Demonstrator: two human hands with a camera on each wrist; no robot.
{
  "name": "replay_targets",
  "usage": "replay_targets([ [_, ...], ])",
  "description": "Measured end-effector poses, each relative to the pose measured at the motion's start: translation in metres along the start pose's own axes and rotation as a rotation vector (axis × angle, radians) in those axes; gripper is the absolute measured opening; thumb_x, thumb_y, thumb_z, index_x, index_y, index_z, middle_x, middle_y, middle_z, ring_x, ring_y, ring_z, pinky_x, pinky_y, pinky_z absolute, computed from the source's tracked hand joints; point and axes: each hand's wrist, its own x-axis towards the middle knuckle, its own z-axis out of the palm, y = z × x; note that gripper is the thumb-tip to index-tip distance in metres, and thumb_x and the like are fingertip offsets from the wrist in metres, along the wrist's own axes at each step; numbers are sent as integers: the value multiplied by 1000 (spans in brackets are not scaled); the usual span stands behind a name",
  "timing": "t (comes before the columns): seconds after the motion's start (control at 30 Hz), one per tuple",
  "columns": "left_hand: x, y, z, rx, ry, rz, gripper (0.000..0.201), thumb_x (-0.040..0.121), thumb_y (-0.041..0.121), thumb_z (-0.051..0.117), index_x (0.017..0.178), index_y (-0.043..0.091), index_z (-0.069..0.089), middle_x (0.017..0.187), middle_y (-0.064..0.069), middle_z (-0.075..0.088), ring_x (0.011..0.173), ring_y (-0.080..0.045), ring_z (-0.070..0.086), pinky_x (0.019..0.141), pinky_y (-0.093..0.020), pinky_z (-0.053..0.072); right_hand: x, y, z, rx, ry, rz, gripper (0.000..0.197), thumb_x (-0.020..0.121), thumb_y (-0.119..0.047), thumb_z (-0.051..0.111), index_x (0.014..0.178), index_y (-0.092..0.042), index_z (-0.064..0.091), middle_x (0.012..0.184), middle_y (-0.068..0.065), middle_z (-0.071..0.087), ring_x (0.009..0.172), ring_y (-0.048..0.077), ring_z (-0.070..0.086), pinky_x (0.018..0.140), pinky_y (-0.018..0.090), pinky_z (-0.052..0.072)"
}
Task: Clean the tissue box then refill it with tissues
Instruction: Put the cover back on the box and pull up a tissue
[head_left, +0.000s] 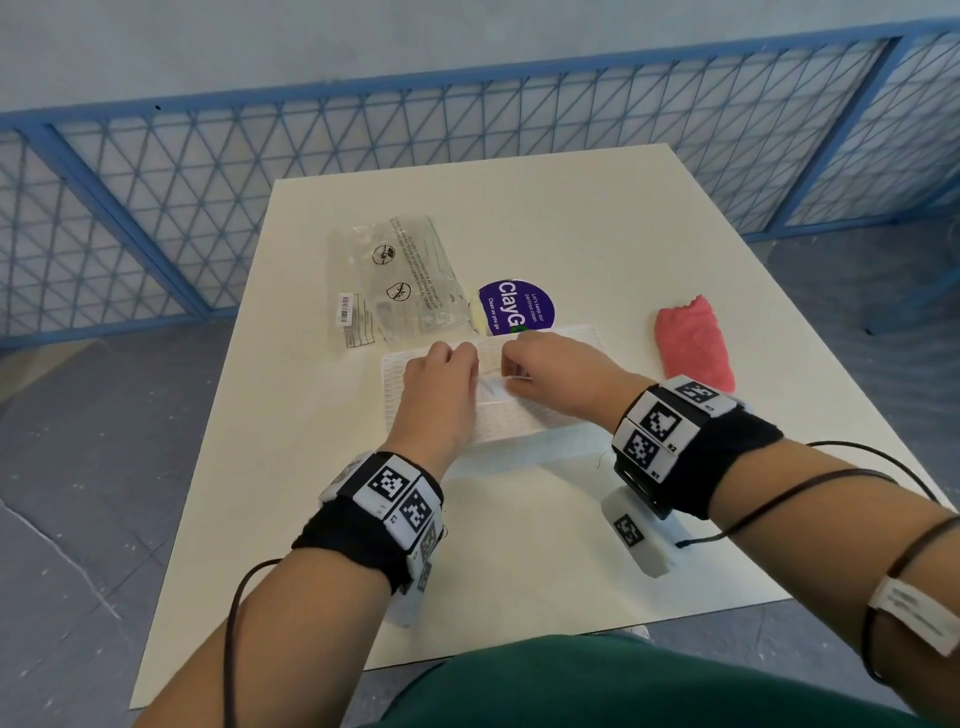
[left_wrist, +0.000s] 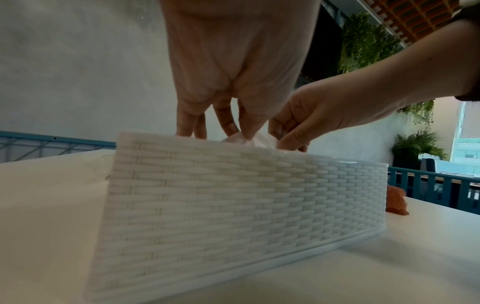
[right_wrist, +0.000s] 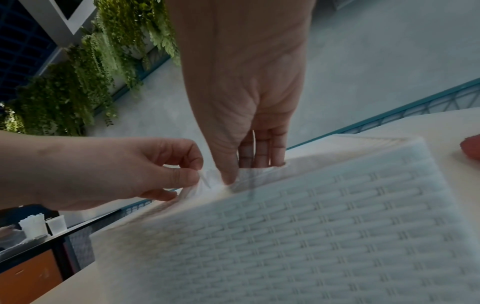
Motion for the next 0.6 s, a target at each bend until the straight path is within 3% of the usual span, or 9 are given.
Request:
replay_targets([
  [0.17, 1, 3, 1, 6, 3, -29, 13, 99, 9, 37, 106, 9, 47, 109, -11, 50, 101, -34, 43, 83, -40, 40, -3, 2, 3, -12, 72, 42, 10, 96, -11, 42, 95, -11, 53, 98, 8, 61, 88, 27, 57, 74, 39, 49],
  [0.37, 3, 5, -1, 38, 5, -43, 17, 98, 6, 36, 110, 8, 47, 107, -12, 55, 102, -32, 44, 84, -36, 37, -3, -2, 11, 31, 190, 89, 8, 98, -15, 40, 102, -12, 46, 104, 8, 56, 92, 27, 50, 70, 37, 42],
  [0.5, 8, 7, -1, 77, 15, -101, 19, 99, 7, 35, 113, 7, 47, 105, -14, 58, 105, -32, 42, 73, -34, 34, -11, -1, 10, 8, 175, -38, 16, 92, -20, 54, 105, -13, 48, 110, 6, 51, 98, 25, 50, 71, 36, 45],
  [0.6, 13, 11, -1, 119, 2, -150, 24, 96, 2, 35, 117, 6, 45, 108, -17, 57, 109, -33, 42, 70, -35, 33, -14, 1, 11, -123, 171, -95, 16, 93, -13, 51, 108, -12, 55, 111, 7, 50, 99, 26, 51, 70, 37, 47],
])
